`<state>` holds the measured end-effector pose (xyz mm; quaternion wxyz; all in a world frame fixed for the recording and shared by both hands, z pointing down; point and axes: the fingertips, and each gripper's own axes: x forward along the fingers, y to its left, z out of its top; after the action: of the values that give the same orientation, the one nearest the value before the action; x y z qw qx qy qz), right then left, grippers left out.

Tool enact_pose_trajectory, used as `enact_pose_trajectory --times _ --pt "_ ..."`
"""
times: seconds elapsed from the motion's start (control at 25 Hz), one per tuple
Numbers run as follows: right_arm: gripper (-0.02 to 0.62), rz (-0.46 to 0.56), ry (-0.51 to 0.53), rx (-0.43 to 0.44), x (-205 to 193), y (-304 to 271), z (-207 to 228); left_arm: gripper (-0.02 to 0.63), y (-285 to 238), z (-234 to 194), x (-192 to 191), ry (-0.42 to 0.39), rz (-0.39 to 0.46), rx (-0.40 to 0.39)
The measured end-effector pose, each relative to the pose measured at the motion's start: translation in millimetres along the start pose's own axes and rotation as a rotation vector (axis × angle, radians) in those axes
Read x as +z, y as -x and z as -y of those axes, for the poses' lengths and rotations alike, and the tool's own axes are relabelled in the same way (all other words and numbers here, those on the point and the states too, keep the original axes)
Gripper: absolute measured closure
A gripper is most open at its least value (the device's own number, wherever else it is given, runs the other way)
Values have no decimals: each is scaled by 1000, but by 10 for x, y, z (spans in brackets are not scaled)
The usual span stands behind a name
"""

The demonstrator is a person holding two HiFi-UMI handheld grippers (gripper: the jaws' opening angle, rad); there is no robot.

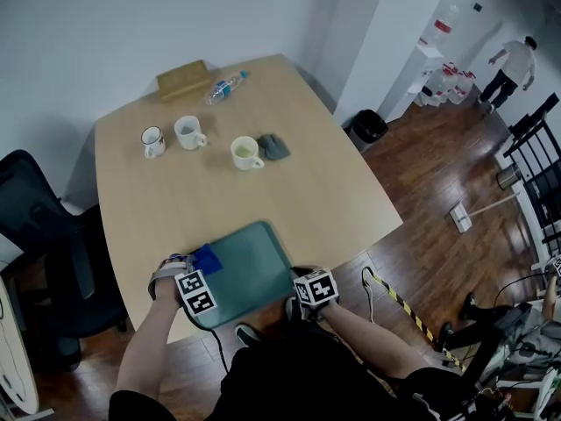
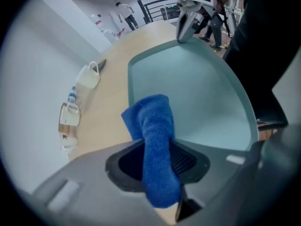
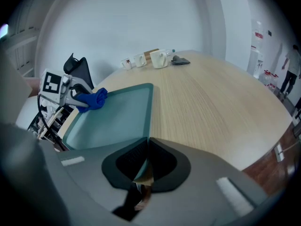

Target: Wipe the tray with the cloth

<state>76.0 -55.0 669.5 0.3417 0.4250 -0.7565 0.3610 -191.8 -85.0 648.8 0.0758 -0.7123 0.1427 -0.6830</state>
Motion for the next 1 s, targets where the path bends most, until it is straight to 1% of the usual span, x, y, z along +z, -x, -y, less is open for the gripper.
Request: enact_pose_trajectory --times 0.16,0.28,0.4,0.52,0.64,0.72,0.76,0.8,0.84,0.88,0.92,1.0 --pt "578 2 -4 2 7 -9 -15 468 196 593 170 -30 42 -29" --pt "578 -8 -11 -4 -66 1 5 468 360 1076 304 -36 67 -56" --pt "578 3 -13 4 -79 58 51 468 470 1383 465 -49 86 -59" --pt "578 21 -17 -8 -25 142 146 468 478 1484 634 -97 105 -49" --pt "578 24 -29 -17 41 116 171 468 445 1425 655 -157 127 -33" --pt "578 21 -30 -16 56 66 136 468 461 1403 603 -161 136 -31" --pt "578 18 -24 -22 60 56 120 468 497 1379 567 -141 134 -26" --pt "578 13 -18 -30 59 47 109 468 555 1326 520 -92 130 -17" --pt "578 6 -13 -35 50 33 105 468 637 1235 457 -2 128 -5" --pt "577 -2 -10 -41 40 18 110 468 736 1108 373 132 133 6" --pt "578 -7 -7 -47 35 9 119 468 843 964 256 303 148 12" --pt "578 -14 -2 -64 32 10 134 468 1031 716 -96 688 195 6"
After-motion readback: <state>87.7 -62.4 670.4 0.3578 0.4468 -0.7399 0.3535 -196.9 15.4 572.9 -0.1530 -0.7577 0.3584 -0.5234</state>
